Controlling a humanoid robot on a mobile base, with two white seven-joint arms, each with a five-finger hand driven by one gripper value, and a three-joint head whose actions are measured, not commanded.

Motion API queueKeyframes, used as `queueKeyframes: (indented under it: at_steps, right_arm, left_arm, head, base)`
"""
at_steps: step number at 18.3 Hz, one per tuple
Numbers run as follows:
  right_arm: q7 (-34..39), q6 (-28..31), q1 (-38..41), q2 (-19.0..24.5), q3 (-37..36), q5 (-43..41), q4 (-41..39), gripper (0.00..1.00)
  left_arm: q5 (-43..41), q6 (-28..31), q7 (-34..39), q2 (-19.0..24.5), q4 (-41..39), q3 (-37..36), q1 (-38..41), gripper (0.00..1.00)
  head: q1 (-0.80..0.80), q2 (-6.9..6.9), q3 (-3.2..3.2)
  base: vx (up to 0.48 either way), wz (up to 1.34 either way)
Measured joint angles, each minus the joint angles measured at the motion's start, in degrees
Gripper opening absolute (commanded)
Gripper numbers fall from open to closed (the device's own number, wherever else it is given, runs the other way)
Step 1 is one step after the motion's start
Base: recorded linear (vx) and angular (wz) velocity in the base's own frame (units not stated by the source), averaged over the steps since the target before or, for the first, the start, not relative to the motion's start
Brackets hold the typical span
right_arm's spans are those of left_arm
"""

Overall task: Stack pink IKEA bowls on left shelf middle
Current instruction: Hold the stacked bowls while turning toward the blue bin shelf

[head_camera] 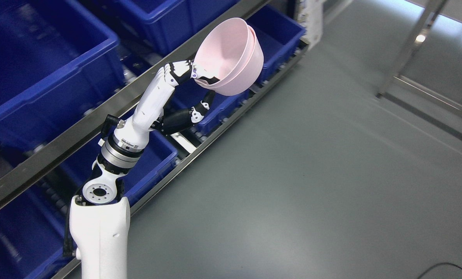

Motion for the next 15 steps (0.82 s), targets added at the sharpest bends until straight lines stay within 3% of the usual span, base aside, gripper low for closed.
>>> queueKeyframes:
  at_steps: [8, 15]
  right_arm:
    - [0.0, 0.0, 0.0, 0.0, 0.0, 0.0, 0.0, 1.0]
    - [0.0, -0.4, 0.0, 0.0, 0.0, 0.0, 0.0, 1.0]
  left_arm:
    - [0.0, 5.4, -0.2, 0.0, -1.0, -1.9, -6.9, 0.04]
    - [-1.7, 13.0, -0.5, 0.0, -1.3, -4.2, -14.7, 0.05]
  head:
    - [0.0, 0.0, 0.0]
    - [0.0, -0.01, 0.0]
  base:
    - [0.025, 0.85]
    - [0.092, 0.42]
